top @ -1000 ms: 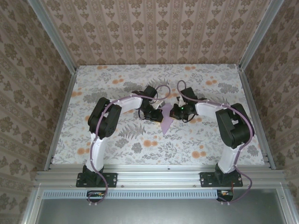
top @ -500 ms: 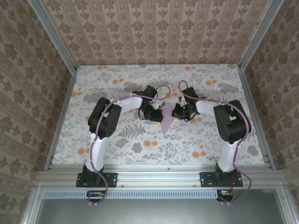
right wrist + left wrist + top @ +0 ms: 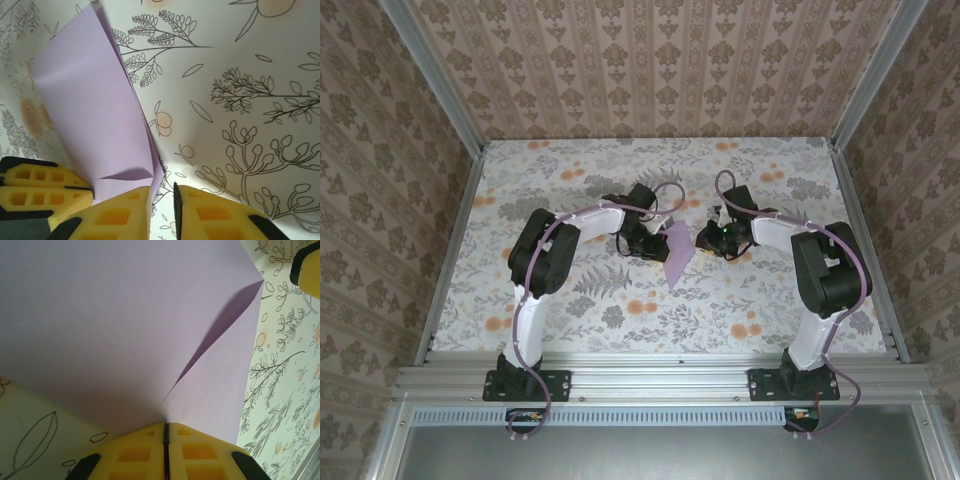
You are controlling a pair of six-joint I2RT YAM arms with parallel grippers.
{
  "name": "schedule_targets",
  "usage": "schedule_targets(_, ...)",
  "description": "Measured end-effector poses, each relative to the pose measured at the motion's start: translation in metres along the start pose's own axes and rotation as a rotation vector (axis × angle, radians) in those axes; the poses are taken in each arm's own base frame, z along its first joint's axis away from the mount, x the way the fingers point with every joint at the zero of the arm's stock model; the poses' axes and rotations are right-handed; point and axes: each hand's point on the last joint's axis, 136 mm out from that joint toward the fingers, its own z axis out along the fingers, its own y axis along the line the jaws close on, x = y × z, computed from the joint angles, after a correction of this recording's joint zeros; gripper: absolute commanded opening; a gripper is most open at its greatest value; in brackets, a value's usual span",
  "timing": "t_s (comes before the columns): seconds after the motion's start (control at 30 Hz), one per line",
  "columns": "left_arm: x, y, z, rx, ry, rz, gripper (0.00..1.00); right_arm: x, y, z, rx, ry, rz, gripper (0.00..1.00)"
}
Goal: Fold a paper plane with a square sheet of paper (pick it up from the middle)
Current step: Third fold the triangle at the center of the table, then fourth fold the wing at the center of the table.
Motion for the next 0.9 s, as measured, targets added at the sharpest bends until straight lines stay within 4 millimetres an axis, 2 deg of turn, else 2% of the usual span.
schedule_targets(0.27, 0.000, 0.000, 0.000, 0.000, 0.000, 0.000, 0.09, 0.010, 0.010, 0.008, -0.036, 0.040, -0.004, 0.29)
schedule_targets(0.43, 0.000, 0.000, 0.000, 0.000, 0.000, 0.001, 0.09, 0.013, 0.009, 0.018, -0.034, 0.068, 0.007, 0.29)
schedule_targets(0.9, 0.000, 0.000, 0.000, 0.000, 0.000, 0.001, 0.09, 0.016, 0.019, 0.018, -0.081, 0.088, 0.012, 0.25)
